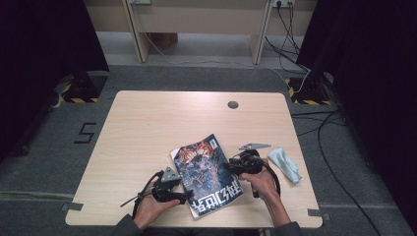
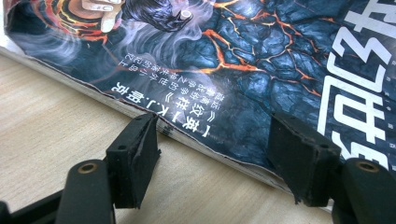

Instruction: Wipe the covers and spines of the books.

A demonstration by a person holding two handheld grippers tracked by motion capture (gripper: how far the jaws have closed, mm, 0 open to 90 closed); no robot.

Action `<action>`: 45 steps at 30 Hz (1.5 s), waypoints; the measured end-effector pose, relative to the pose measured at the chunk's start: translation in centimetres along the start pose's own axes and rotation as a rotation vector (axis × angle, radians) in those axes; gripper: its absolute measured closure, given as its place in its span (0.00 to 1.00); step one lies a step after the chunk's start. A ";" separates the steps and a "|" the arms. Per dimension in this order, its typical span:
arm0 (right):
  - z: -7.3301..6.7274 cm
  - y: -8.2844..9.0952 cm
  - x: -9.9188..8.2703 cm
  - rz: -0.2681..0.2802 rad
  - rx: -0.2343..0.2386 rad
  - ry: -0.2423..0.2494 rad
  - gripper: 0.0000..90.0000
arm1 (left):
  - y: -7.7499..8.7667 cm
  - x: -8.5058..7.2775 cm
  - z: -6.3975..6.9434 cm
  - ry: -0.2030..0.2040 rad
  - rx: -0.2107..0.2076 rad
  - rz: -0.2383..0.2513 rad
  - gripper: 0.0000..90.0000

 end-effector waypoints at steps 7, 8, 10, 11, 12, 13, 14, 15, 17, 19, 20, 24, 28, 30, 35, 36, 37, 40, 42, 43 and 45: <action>-0.5 0.5 0.2 0.024 0.021 -0.018 0.71 | -0.1 0.0 0.0 0.003 0.013 0.012 0.36; -0.6 0.7 0.2 0.029 0.025 -0.021 0.72 | -0.1 0.0 0.0 0.002 0.014 0.013 0.36; -0.6 0.7 0.2 0.026 0.019 -0.017 0.71 | -0.1 0.0 0.0 0.002 0.015 0.015 0.36; -0.8 0.8 0.2 0.027 0.024 -0.029 0.71 | -0.1 0.0 0.0 0.003 0.016 0.016 0.36; -0.7 0.8 0.2 0.028 0.024 -0.032 0.72 | -0.1 0.0 0.0 0.005 0.014 0.019 0.36; -0.8 0.9 0.3 0.032 0.031 -0.038 0.71 | -0.1 0.0 0.0 0.006 0.012 0.020 0.36; -0.9 1.0 0.4 0.052 0.055 -0.054 0.73 | -0.1 0.0 0.0 0.006 0.013 0.021 0.36; -0.9 1.1 0.5 0.054 0.058 -0.067 0.73 | -0.1 0.0 0.0 0.005 0.013 0.021 0.36; -0.6 0.8 0.1 0.030 0.033 -0.061 0.71 | -0.1 0.0 0.0 0.003 0.015 0.021 0.36; -0.3 0.6 -0.1 0.025 0.034 -0.080 0.71 | -0.1 0.0 0.0 0.004 0.014 0.022 0.36; -0.2 0.6 -0.2 0.028 0.039 -0.090 0.72 | -0.1 0.0 0.0 0.003 0.014 0.023 0.36; 0.3 0.0 -0.7 -0.012 -0.003 -0.079 0.71 | -0.1 0.0 0.0 0.004 0.018 0.027 0.36; 0.3 -0.7 -1.0 -0.008 0.074 -0.141 0.81 | -0.2 0.0 0.1 0.005 0.015 0.033 0.38; -0.6 -1.4 -1.2 -0.051 0.063 -0.086 0.79 | -0.2 0.1 0.1 0.005 0.013 0.029 0.38; 0.1 -0.8 -0.6 -0.058 -0.031 -0.019 0.78 | -0.1 0.0 0.0 0.012 0.007 0.038 0.41; 0.5 -0.6 -0.7 -0.061 -0.047 -0.023 0.77 | -0.1 0.0 0.0 0.013 0.008 0.039 0.41; 0.9 -0.5 -1.1 -0.077 -0.071 -0.022 0.77 | -0.1 0.0 0.0 0.013 0.009 0.040 0.41; 1.6 -0.8 -1.5 -0.093 -0.085 -0.028 0.74 | -0.1 0.0 0.0 0.014 0.009 0.041 0.42; 1.7 -1.0 -1.7 -0.098 -0.085 -0.036 0.73 | -0.1 0.0 0.0 0.014 0.009 0.040 0.42; 1.7 -1.1 -1.8 -0.108 -0.087 -0.031 0.73 | -0.1 0.0 0.0 0.014 0.008 0.041 0.42; 1.7 -1.4 -1.9 -0.115 -0.085 -0.024 0.71 | -0.1 0.0 0.0 0.014 0.007 0.043 0.43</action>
Point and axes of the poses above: each handheld gripper's, and its own axes: y roughly backward along the jaws, x roughly out of its top, z roughly to its right, the point moved 8 cm from there along -y, roughly forward along the jaws, and after that the axes turned 8 degrees about y, right-handed, at the moved point
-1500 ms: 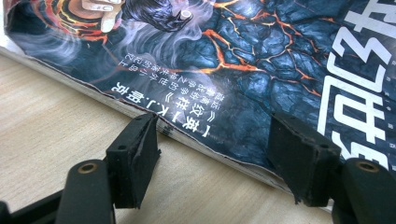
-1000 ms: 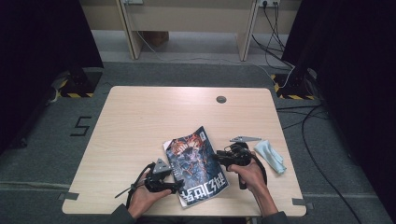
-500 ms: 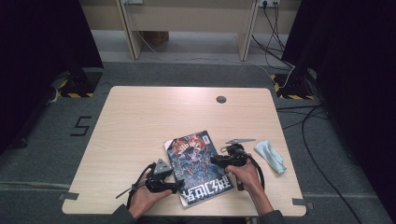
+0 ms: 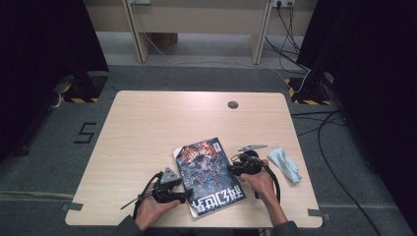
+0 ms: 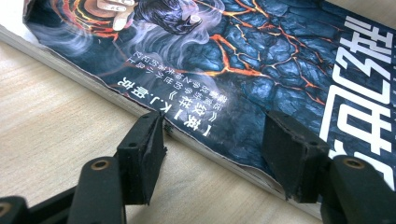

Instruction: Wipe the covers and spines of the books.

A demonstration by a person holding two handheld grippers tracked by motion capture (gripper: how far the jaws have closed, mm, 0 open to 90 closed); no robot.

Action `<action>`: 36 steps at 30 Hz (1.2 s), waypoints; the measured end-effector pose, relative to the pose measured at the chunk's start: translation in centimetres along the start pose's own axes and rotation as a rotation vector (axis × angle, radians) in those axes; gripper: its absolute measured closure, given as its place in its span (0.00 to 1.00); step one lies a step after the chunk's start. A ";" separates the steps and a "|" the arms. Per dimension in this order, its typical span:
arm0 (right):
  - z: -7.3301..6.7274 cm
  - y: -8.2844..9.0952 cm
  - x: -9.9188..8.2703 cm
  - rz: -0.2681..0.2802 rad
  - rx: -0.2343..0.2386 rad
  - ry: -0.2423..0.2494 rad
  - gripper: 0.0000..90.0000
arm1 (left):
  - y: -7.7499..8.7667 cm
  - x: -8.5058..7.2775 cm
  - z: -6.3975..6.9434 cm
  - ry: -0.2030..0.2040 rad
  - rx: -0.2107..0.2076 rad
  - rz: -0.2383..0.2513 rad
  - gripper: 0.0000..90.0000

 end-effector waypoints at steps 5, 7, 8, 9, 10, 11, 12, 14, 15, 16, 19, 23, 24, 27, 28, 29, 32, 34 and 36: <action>0.1 -0.3 -0.2 -0.008 0.001 -0.008 0.70 | 0.0 0.0 0.0 0.000 -0.001 0.002 0.43; 0.1 -0.4 -0.2 -0.010 0.005 -0.011 0.69 | 0.0 0.0 0.0 -0.002 -0.001 0.002 0.43; 0.1 -0.4 -0.2 -0.009 0.004 -0.016 0.69 | 0.0 0.0 0.0 -0.002 -0.002 0.002 0.43; 0.1 -0.4 -0.3 -0.009 0.006 -0.020 0.69 | 0.0 0.0 0.0 -0.002 -0.001 0.002 0.43; 0.1 -0.4 -0.3 -0.005 0.009 -0.026 0.68 | 0.0 0.0 0.0 -0.002 -0.002 0.002 0.43; 0.1 -0.5 -0.3 0.000 0.014 -0.035 0.68 | 0.0 0.0 0.0 -0.002 -0.002 0.002 0.43; 0.0 -0.5 -0.3 0.005 0.027 -0.039 0.68 | 0.0 0.0 0.0 -0.001 -0.002 0.002 0.43; -0.4 -0.6 -0.4 0.003 0.049 -0.048 0.67 | 0.0 0.0 0.0 -0.001 -0.004 0.001 0.43; -0.5 -0.6 -0.3 0.001 0.040 -0.035 0.66 | 0.0 0.0 0.0 -0.001 -0.004 0.001 0.43; -0.5 -0.6 -0.3 0.002 0.037 -0.029 0.65 | 0.0 0.0 0.0 -0.001 -0.004 0.001 0.43; -0.5 -0.6 -0.4 0.015 0.057 -0.081 0.65 | 0.0 0.0 0.0 -0.001 -0.005 0.001 0.43; -0.5 -0.4 -0.2 0.028 0.062 -0.103 0.66 | 0.0 0.0 0.0 -0.002 -0.007 0.006 0.44; -0.5 -0.2 -0.1 0.038 0.066 -0.104 0.66 | 0.0 0.0 0.0 0.001 -0.006 0.007 0.44; -0.9 0.9 0.8 0.099 0.099 -0.123 0.67 | 0.0 -0.1 0.0 0.003 -0.001 0.010 0.44; -1.2 1.2 1.1 0.116 0.106 -0.118 0.68 | 0.1 -0.1 0.0 0.002 0.000 0.010 0.43; -1.5 1.6 1.4 0.125 0.105 -0.101 0.69 | 0.1 -0.1 0.0 0.000 0.000 0.009 0.44; -1.9 2.0 1.8 0.138 0.121 -0.096 0.71 | 0.1 -0.2 0.0 0.001 0.002 0.015 0.44; -2.2 2.1 1.7 0.141 0.148 -0.107 0.73 | 0.1 -0.2 0.0 0.001 0.005 0.016 0.43; -2.4 2.1 1.6 0.130 0.161 -0.101 0.76 | 0.2 -0.2 0.0 0.002 0.004 0.017 0.43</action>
Point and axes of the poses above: each handheld gripper's, and its own axes: y roughly backward along the jaws, x roughly out of its top, z roughly to its right, the point moved 8 cm from there along -y, roughly forward along the jaws, and after that the axes turned 8 degrees about y, right-handed, at the moved point
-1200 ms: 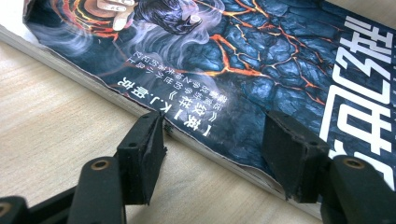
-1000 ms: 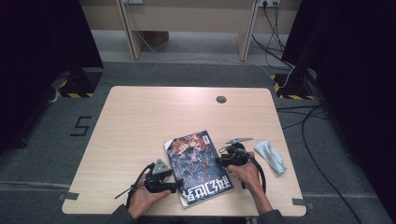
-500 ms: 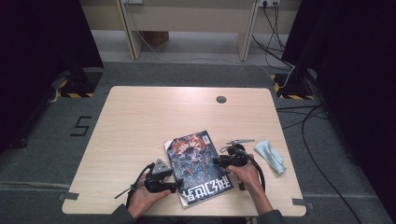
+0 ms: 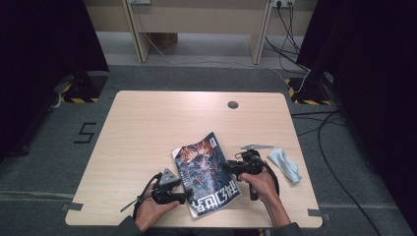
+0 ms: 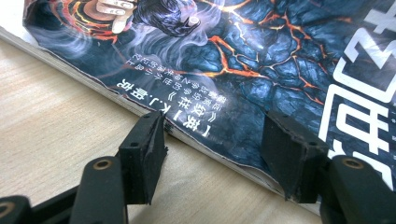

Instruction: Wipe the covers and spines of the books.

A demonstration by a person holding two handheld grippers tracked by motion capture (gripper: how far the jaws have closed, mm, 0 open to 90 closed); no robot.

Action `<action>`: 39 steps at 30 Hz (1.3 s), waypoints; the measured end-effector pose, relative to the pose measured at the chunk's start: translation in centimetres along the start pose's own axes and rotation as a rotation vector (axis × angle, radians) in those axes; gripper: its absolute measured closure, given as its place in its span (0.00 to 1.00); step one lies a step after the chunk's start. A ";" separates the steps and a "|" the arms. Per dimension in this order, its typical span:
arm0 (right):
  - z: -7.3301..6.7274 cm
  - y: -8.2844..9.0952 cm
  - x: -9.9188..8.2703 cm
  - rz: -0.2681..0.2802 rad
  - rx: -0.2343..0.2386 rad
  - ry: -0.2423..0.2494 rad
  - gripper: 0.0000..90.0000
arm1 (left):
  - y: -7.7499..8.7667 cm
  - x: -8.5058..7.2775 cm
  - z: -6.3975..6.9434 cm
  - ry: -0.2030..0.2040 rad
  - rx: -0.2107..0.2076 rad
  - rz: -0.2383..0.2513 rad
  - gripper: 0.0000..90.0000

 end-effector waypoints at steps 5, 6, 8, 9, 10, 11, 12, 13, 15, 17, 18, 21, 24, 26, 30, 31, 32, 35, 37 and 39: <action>-0.9 -0.2 -0.1 -0.059 0.016 0.067 0.78 | 0.0 0.0 0.0 -0.001 -0.002 -0.001 0.43; -0.9 -0.3 -0.1 -0.063 0.008 0.085 0.78 | 0.0 0.0 0.0 0.000 -0.004 0.000 0.43; -1.0 -0.5 -0.4 -0.087 -0.019 0.123 0.78 | 0.1 0.0 0.0 0.000 -0.005 -0.002 0.43; -1.0 -0.7 -0.4 -0.093 -0.027 0.136 0.79 | 0.1 0.0 -0.1 0.000 -0.005 -0.003 0.43; -1.1 -0.7 -0.4 -0.091 -0.022 0.147 0.79 | 0.2 0.0 -0.1 0.000 -0.006 -0.008 0.43; -1.2 -0.5 -0.2 -0.088 -0.018 0.167 0.81 | 0.2 0.0 -0.1 -0.001 -0.008 -0.011 0.43; -1.2 -0.4 -0.1 -0.084 -0.019 0.186 0.81 | 0.2 0.0 -0.1 0.000 -0.013 -0.015 0.44; -1.3 -0.3 -0.1 -0.088 -0.021 0.207 0.83 | 0.3 0.0 -0.1 -0.002 -0.020 -0.025 0.44; -1.2 -0.2 -0.1 -0.101 -0.036 0.265 0.84 | 0.4 0.3 -0.1 -0.027 -0.020 -0.020 0.45; -1.2 0.0 -0.1 -0.104 -0.027 0.274 0.85 | 0.5 0.9 -0.2 -0.030 -0.015 0.003 0.43; -1.1 0.1 -0.1 -0.105 -0.026 0.283 0.86 | 0.7 1.6 -0.5 -0.028 -0.006 0.023 0.42; -1.1 0.6 -0.3 -0.113 -0.029 0.321 0.87 | 1.1 3.9 -1.7 -0.032 0.025 0.092 0.36; -1.3 1.0 -0.4 -0.115 -0.011 0.364 0.87 | 0.8 6.0 -2.7 -0.065 0.030 0.117 0.31; -1.5 1.3 -0.5 -0.124 -0.004 0.390 0.88 | 0.3 6.8 -3.1 -0.076 0.033 0.121 0.29; -1.9 1.8 -1.0 -0.126 0.006 0.409 0.89 | -1.1 7.6 -3.4 -0.091 0.021 0.110 0.28; -2.0 1.9 -1.1 -0.129 0.008 0.418 0.89 | -1.3 7.8 -3.4 -0.095 0.014 0.107 0.27; -2.0 2.0 -1.2 -0.130 0.010 0.421 0.89 | -1.5 8.0 -3.3 -0.093 0.002 0.112 0.26; -2.3 2.3 -1.5 -0.134 0.018 0.441 0.89 | -1.7 8.4 -3.3 -0.120 -0.025 0.126 0.25; -2.5 2.4 -1.6 -0.138 0.026 0.451 0.89 | -1.9 8.5 -3.3 -0.126 -0.052 0.129 0.25; -2.8 2.6 -1.7 -0.144 0.035 0.472 0.89 | -2.2 8.3 -3.5 -0.131 -0.080 0.116 0.24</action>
Point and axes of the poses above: each handheld gripper's, and its own axes: y roughly backward along the jaws, x roughly out of its top, z roughly to its right, the point moved 8 cm from there along -y, roughly forward along the jaws, and after that the axes turned 8 degrees about y, right-handed, at the moved point
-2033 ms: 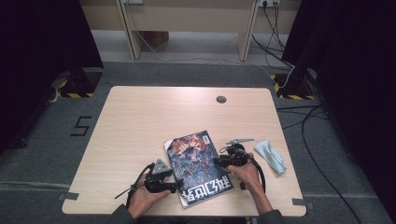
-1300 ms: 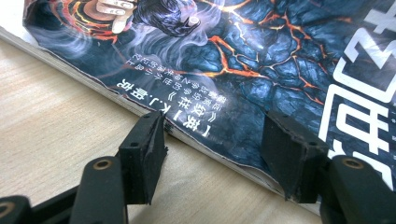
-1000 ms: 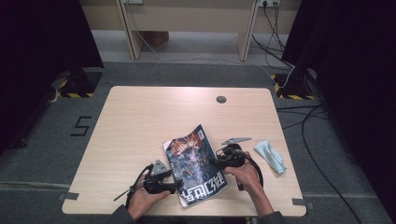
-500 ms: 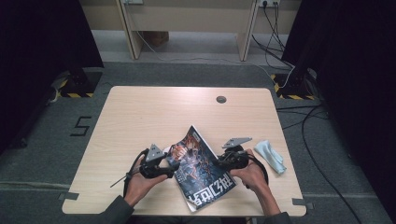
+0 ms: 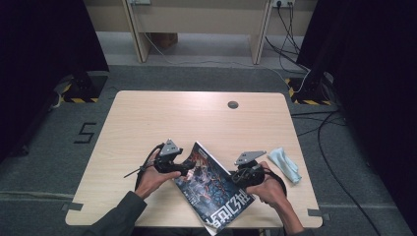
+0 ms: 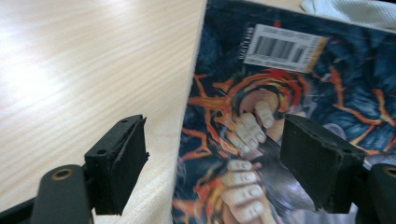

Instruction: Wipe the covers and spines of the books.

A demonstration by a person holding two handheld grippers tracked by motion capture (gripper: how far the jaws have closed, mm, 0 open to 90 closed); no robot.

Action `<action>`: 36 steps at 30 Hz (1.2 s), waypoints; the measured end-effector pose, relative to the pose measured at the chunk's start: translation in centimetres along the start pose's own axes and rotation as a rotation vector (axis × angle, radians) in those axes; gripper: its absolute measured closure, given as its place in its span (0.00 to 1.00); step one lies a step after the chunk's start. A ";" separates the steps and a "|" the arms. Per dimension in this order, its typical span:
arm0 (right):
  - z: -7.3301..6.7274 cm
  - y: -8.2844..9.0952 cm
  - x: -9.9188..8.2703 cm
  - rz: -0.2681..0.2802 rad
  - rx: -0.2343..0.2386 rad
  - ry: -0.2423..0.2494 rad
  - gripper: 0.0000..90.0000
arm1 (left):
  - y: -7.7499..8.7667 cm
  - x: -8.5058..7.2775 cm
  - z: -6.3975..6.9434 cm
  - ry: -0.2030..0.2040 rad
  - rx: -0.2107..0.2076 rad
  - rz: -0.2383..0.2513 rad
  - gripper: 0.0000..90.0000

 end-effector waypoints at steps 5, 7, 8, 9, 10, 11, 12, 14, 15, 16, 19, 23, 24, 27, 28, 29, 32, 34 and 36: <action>-0.7 0.1 0.4 -0.006 0.026 0.058 0.90 | -0.4 -0.4 0.4 -0.033 -0.077 -0.006 0.24; -0.9 0.1 0.7 -0.011 0.041 0.078 0.90 | -0.3 -0.5 0.7 -0.045 -0.104 -0.004 0.24; -0.9 0.1 0.7 -0.013 0.046 0.078 0.90 | -0.3 -0.5 0.7 -0.046 -0.116 -0.001 0.24; -1.0 0.1 0.8 -0.013 0.050 0.088 0.90 | -0.3 -0.5 0.9 -0.051 -0.137 0.002 0.24; -1.1 0.0 1.0 -0.016 0.054 0.100 0.90 | -0.3 -0.6 0.9 -0.053 -0.147 -0.003 0.23; -1.2 0.0 1.0 -0.017 0.057 0.110 0.90 | -0.3 -0.7 1.0 -0.057 -0.156 -0.004 0.23; -1.2 0.0 1.1 -0.021 0.058 0.114 0.90 | -0.2 -0.8 1.0 -0.064 -0.166 -0.003 0.25; -1.2 0.0 1.1 -0.023 0.061 0.118 0.90 | -0.2 -1.0 1.0 -0.082 -0.164 -0.010 0.29; -1.2 -0.1 1.1 -0.023 0.060 0.118 0.91 | -0.2 -1.1 0.9 -0.089 -0.163 -0.012 0.31; -1.1 -0.2 1.1 -0.026 0.064 0.118 0.91 | -0.1 -1.1 0.8 -0.094 -0.159 -0.014 0.33; -0.7 -0.3 1.1 -0.036 0.062 0.123 0.91 | 0.1 -1.2 0.7 -0.130 -0.141 -0.010 0.41; 0.5 -0.6 0.6 -0.090 0.034 0.102 0.90 | 0.9 -1.4 0.4 -0.158 -0.120 0.003 0.60; 0.8 -0.6 0.7 -0.096 0.031 0.101 0.90 | 1.0 -1.4 0.4 -0.160 -0.122 0.004 0.65; 1.2 -0.7 0.9 -0.104 0.033 0.099 0.88 | 1.3 -1.6 0.3 -0.162 -0.103 0.006 0.71; 1.4 -0.8 0.9 -0.109 0.028 0.102 0.88 | 1.5 -1.7 0.3 -0.167 -0.094 0.003 0.73; 1.4 -0.9 1.0 -0.118 0.034 0.108 0.88 | 1.7 -1.7 0.4 -0.178 -0.095 0.010 0.75; 2.0 -1.1 1.1 -0.117 0.033 0.089 0.84 | 2.2 -1.7 0.5 -0.195 -0.078 0.020 0.79; 2.3 -1.2 1.2 -0.120 0.018 0.084 0.82 | 2.6 -1.7 0.8 -0.210 -0.066 0.025 0.81; 2.6 -1.2 1.3 -0.115 0.018 0.077 0.78 | 2.9 -1.6 0.9 -0.217 -0.060 0.037 0.83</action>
Point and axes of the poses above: each handheld gripper's, and its own axes: y roughly backward along the jaws, x roughly out of its top, z roughly to its right, the point moved 8 cm from there along -y, roughly forward along the jaws, and after that the axes turned 8 degrees about y, right-handed, at the moved point
